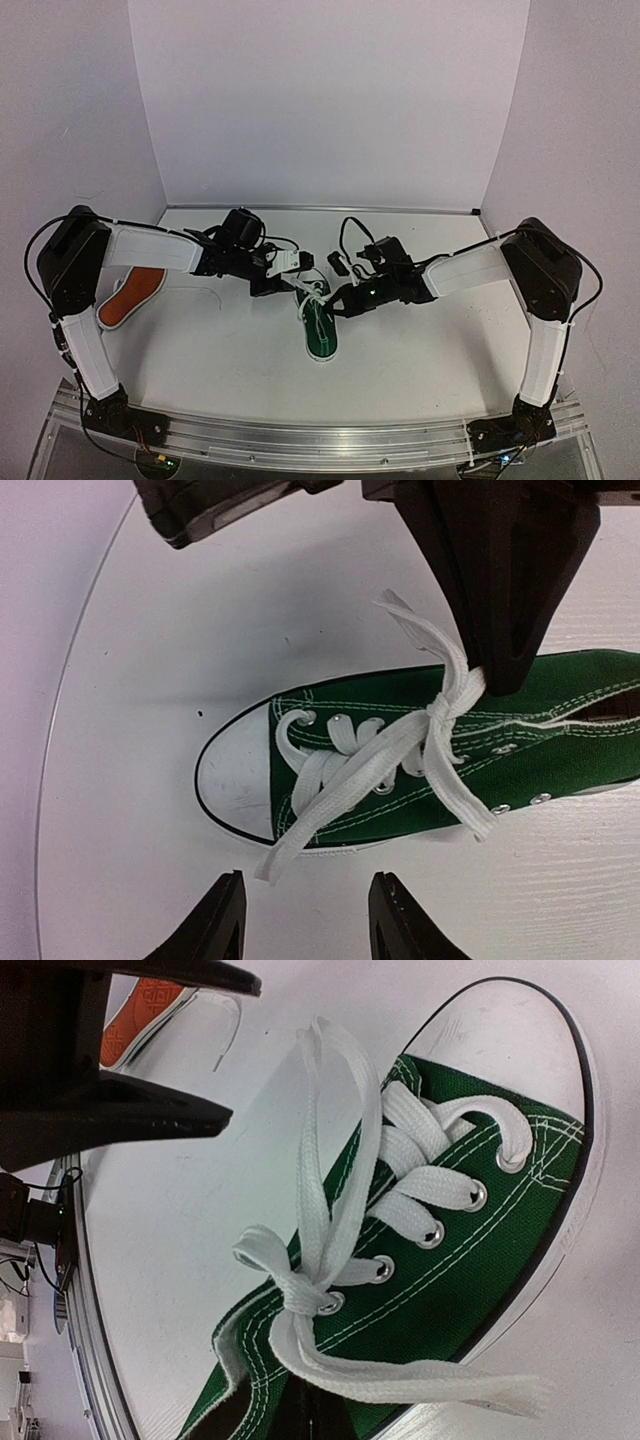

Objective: Tie the shoes

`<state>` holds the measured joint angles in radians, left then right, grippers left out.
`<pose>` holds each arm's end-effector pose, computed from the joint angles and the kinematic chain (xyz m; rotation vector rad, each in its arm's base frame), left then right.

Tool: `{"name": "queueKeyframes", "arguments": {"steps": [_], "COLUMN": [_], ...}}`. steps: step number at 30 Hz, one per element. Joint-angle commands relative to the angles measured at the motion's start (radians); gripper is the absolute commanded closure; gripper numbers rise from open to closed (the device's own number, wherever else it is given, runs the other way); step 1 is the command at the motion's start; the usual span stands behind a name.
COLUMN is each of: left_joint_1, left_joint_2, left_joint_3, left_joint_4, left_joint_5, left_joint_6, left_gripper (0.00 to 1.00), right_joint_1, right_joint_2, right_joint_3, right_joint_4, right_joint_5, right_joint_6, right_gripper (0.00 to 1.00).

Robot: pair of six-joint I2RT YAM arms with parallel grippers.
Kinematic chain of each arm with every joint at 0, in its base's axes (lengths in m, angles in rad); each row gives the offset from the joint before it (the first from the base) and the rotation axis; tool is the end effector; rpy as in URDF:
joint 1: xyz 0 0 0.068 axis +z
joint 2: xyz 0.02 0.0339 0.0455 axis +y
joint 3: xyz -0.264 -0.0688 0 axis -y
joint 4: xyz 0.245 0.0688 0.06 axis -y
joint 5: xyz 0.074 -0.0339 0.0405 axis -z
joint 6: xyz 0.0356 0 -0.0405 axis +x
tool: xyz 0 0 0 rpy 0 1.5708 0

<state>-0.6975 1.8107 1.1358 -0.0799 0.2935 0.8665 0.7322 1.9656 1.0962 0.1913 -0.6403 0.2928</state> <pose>0.2925 -0.2585 0.1897 1.7210 1.5247 -0.2542 0.2872 0.2868 0.1444 -0.8838 2.2317 1.2413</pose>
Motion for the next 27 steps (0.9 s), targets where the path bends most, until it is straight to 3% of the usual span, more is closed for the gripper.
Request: {"name": "queueKeyframes", "arguments": {"steps": [1,19,27], "left_joint_1": [-0.014,-0.046,-0.052], "left_joint_2": [0.029,0.12,0.131], "left_joint_3": [0.067,0.177,0.192], "left_joint_4": [-0.043,-0.087,-0.111], "left_joint_5": [0.001,-0.019,-0.026], "left_joint_6": [0.049,0.117,0.142], "left_gripper": [0.56,0.57,0.79], "right_joint_1": [0.007,0.008,0.007], "right_joint_2": [-0.007,-0.003,-0.01], "right_joint_3": [0.027,0.026,0.024], "right_joint_4": [-0.009,-0.013,-0.016], "right_joint_5": [-0.006,-0.004,0.0], "right_joint_6": [-0.006,-0.006,-0.006], "right_gripper": [1.0,1.0,1.0]}}
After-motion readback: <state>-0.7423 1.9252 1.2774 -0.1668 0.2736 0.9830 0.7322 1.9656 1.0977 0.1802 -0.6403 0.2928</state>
